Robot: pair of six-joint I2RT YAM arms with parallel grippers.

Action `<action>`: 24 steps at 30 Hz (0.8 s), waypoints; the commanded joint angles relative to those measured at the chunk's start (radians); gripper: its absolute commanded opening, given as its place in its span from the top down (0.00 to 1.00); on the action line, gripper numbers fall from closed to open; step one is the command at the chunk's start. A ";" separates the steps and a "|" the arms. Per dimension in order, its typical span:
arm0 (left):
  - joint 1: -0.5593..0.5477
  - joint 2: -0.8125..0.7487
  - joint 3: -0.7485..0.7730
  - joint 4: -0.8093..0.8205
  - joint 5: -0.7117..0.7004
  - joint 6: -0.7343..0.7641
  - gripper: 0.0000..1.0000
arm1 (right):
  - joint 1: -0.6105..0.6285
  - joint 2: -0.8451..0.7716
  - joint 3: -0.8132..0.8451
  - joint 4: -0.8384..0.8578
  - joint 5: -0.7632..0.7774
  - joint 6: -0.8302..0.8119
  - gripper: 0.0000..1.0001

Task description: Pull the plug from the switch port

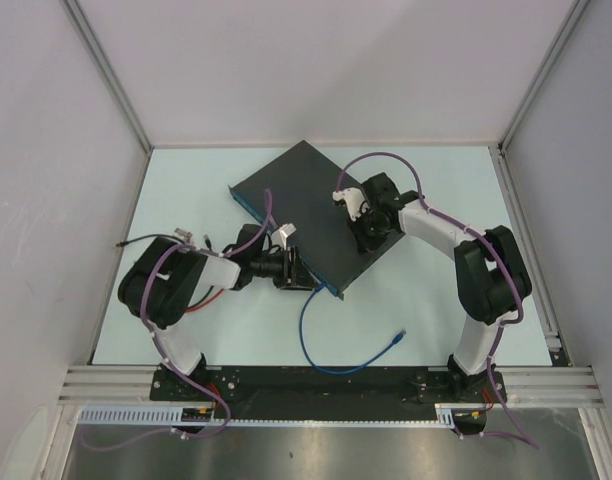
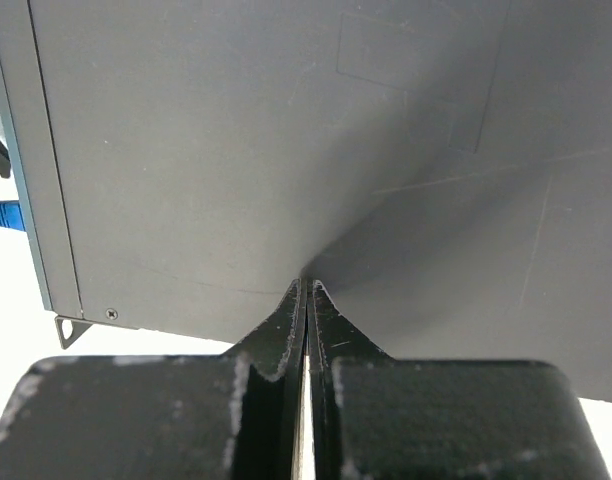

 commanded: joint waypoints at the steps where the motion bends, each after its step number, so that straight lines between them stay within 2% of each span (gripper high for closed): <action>1: -0.013 0.031 0.046 0.082 0.042 -0.016 0.52 | 0.004 0.026 -0.003 0.016 0.030 -0.015 1.00; 24: -0.047 0.128 0.107 0.086 0.045 -0.040 0.67 | 0.027 0.024 -0.017 0.012 0.048 -0.018 1.00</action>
